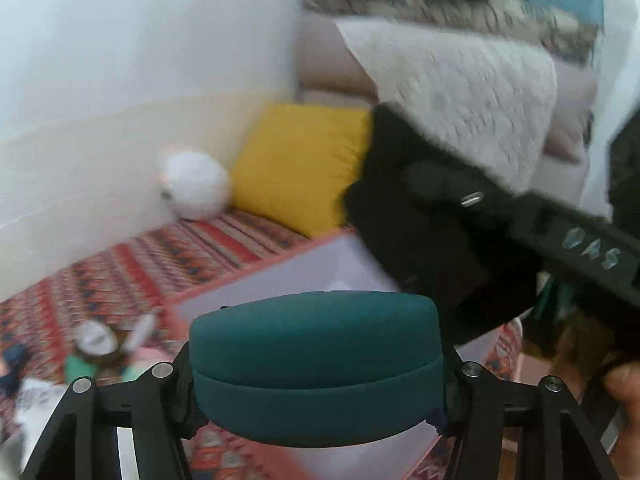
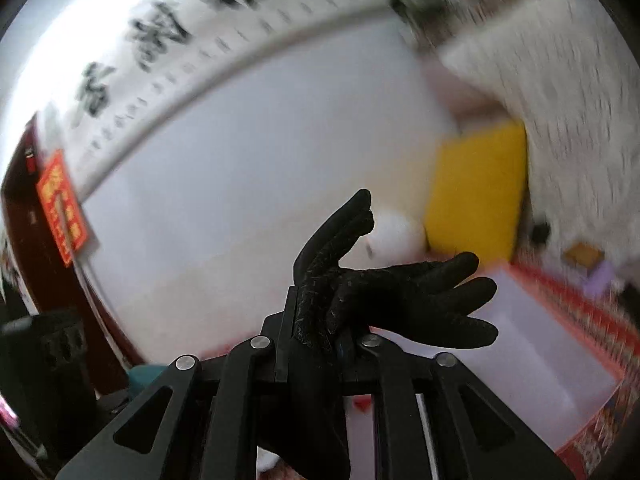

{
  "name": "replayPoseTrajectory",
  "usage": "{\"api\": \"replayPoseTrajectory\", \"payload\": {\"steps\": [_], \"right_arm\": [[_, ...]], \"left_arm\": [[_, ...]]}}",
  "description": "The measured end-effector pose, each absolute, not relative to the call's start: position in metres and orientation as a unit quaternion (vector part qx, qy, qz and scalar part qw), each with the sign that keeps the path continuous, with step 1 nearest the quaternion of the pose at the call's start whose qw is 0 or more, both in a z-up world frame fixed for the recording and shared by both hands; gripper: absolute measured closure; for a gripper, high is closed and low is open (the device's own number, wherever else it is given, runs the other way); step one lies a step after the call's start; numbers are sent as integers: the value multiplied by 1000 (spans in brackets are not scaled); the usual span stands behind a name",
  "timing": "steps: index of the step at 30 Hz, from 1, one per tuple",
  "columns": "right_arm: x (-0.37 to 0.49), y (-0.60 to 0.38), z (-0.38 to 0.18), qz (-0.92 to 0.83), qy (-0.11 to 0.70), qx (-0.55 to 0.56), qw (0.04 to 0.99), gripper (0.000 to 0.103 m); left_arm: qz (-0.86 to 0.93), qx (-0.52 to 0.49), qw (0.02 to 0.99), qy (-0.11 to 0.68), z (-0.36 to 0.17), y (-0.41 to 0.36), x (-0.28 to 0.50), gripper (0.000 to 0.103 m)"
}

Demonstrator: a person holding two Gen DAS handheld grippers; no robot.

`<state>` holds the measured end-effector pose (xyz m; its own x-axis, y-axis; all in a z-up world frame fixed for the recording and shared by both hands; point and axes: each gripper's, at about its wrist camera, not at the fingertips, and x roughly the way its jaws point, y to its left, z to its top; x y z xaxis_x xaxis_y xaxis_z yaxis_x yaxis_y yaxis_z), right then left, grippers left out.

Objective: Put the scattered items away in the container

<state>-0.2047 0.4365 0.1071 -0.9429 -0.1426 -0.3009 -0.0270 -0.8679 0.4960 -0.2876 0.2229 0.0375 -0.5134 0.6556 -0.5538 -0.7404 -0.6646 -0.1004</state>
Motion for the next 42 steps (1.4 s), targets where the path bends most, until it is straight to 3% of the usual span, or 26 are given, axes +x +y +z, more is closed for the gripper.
{"api": "replayPoseTrajectory", "payload": {"steps": [1,2,3,4,6,13,17,22,28,33,37,42], "right_arm": [[-217,449,92,-939,-275,205,18,62],[-226,460,78,-926,-294,237,5,28],[-229,468,70,-917,-309,251,-8,13],[-231,476,62,-909,-323,263,-21,12],[-231,488,56,-899,-340,273,-30,12],[-216,474,75,-909,-319,260,-61,12],[-209,416,93,-929,-291,229,10,11],[-235,289,86,-923,-233,252,176,7],[-276,135,12,-852,-202,371,308,7],[-299,18,-59,-839,-74,448,300,7],[-317,-22,-106,-839,-10,469,274,8],[-345,-23,-137,-839,-7,477,261,13]], "left_arm": [[859,-303,403,91,29,242,-291,35],[857,-310,399,103,24,252,-292,34],[859,-312,387,120,19,261,-293,30],[863,-311,374,137,14,267,-292,21],[876,-296,341,168,12,269,-289,17],[891,-315,303,120,12,208,-292,16],[908,-320,258,83,-2,137,-272,14],[920,-342,182,55,-23,27,-250,13],[915,-397,67,3,-66,-116,-253,12],[900,-431,1,-69,-105,-209,-275,12],[876,-451,31,-169,-130,-240,-308,12],[853,-457,94,-233,-151,-236,-350,12]]}}
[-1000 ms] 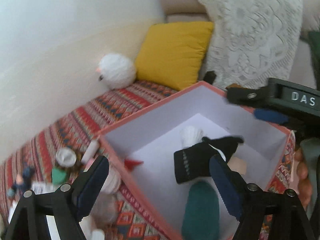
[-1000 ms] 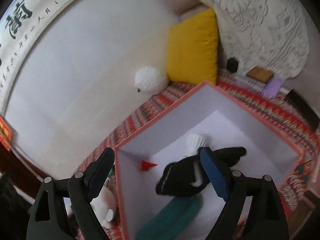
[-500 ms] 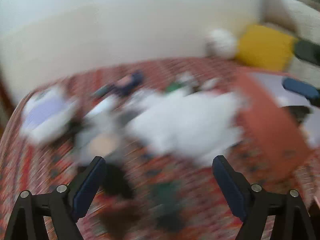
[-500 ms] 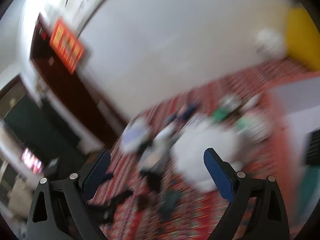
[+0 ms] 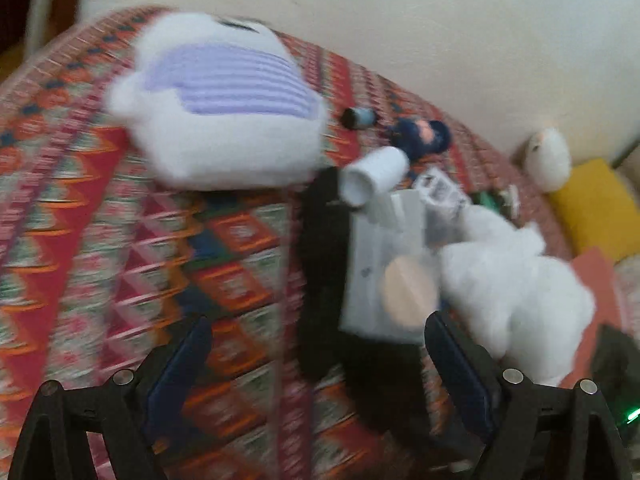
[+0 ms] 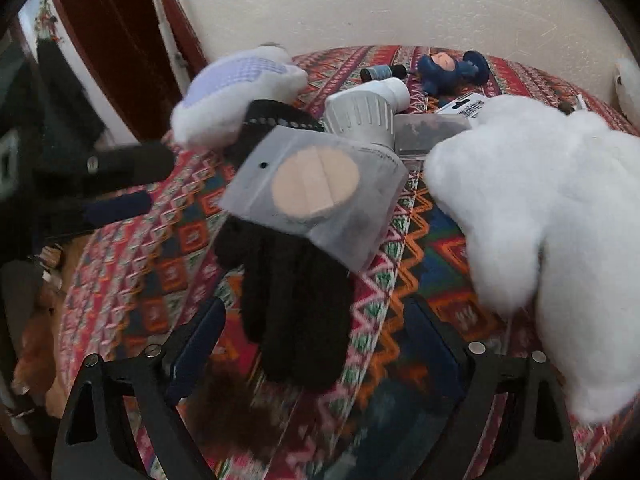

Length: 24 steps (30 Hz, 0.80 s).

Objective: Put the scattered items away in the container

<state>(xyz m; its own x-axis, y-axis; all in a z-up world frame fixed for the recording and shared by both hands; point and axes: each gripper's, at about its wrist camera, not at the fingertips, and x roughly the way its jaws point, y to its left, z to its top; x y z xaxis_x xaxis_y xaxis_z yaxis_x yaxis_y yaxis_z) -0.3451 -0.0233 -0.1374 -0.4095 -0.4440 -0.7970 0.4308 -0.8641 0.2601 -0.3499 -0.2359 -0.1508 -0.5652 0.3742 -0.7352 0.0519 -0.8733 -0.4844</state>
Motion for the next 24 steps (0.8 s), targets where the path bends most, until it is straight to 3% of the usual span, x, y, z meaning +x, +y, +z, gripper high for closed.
{"api": "replayPoseTrajectory", "payload": {"steps": [1,4,6,8,9,10,11,12,13,15,21,23,24], "right_arm": [[-349,-24,-141,-840,-8,476,261,14],[-354,-24,-147,-847,10,459,269,38],[-351,-24,-146,-840,11,455,294,69],[-347,-21,-143,-834,5,458,308,72],[-345,-20,-143,-834,6,457,309,74],[-344,-18,-142,-833,5,457,312,75],[-343,-17,-142,-832,4,457,314,75],[-343,-15,-142,-831,1,459,315,76],[-343,-12,-142,-828,-6,461,317,76],[-343,-6,-141,-824,-18,467,321,77],[-338,4,-139,-813,-38,478,330,78],[-339,6,-139,-812,-40,478,332,78],[-340,7,-140,-812,-44,478,333,78]], "left_arm": [[849,-461,105,-236,-154,-230,-356,12],[843,-477,117,-218,-164,-208,-373,12],[846,-479,112,-205,-169,-201,-383,12],[844,-481,116,-205,-175,-194,-389,13],[843,-481,123,-208,-177,-190,-391,20],[843,-478,134,-209,-177,-186,-391,41],[843,-476,139,-206,-177,-182,-392,52],[846,-476,137,-197,-176,-178,-392,72],[848,-473,136,-196,-173,-177,-390,82],[850,-462,141,-211,-165,-179,-388,89],[841,-453,177,-238,-149,-172,-380,90],[836,-459,185,-237,-150,-165,-383,85],[835,-463,185,-234,-153,-164,-383,73]]}}
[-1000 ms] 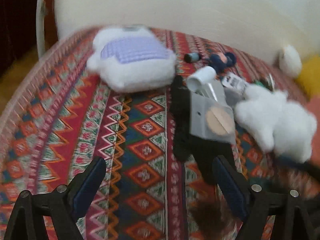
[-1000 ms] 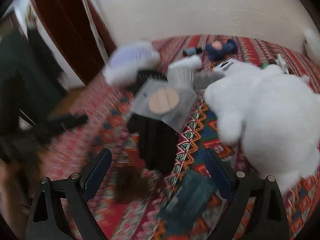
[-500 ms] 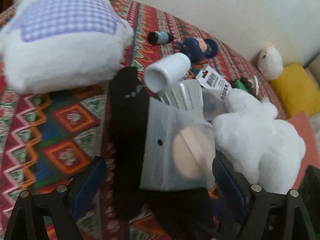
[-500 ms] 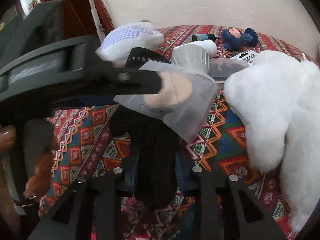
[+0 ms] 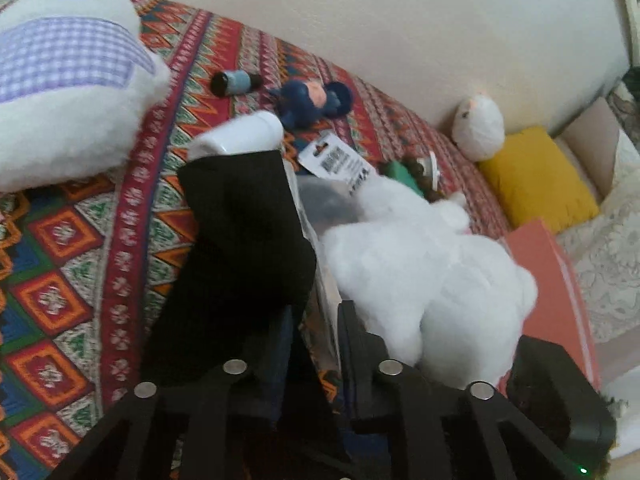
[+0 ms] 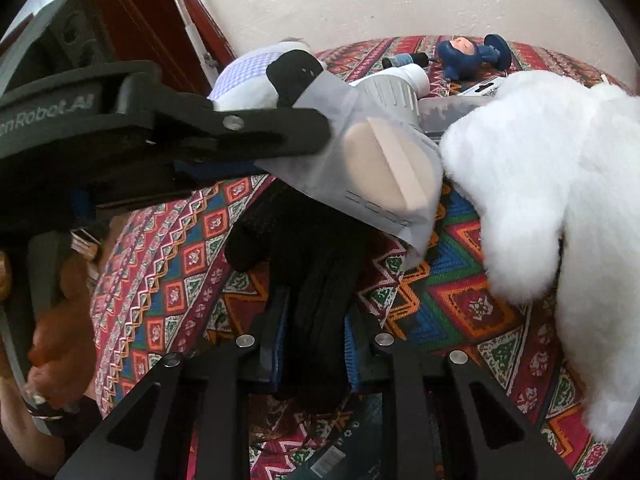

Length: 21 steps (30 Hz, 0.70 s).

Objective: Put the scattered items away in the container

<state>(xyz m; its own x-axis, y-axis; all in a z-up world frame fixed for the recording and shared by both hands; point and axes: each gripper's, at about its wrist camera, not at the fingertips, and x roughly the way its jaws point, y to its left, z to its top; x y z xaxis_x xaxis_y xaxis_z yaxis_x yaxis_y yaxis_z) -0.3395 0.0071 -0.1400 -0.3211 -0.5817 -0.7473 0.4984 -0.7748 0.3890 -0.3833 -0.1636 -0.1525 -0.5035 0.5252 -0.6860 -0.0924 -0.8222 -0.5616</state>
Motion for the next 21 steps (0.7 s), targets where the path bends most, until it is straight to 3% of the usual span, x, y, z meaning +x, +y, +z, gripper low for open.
{"api": "replayPoseTrajectory", "payload": {"steps": [1,3,6,9,15,21], "right_arm": [[-341,7,-141,-811,-47,479,333,78],[-348,1,-146,-809,-52,480,335,78],[-351,0,-148,-809,-54,479,336,79],[-352,2,-148,-810,-58,477,336,80],[-354,17,-134,-804,-111,470,346,84],[-344,42,-83,-814,-153,423,367,85]], "left_arm": [[833,-468,183,-233,-156,-162,-384,58],[828,-475,180,-238,-163,-158,-388,46],[830,-474,182,-231,-165,-157,-388,46],[834,-473,184,-215,-170,-154,-388,94],[820,-440,205,-303,-153,-180,-384,94],[822,-379,231,-357,-99,-208,-360,95]]}}
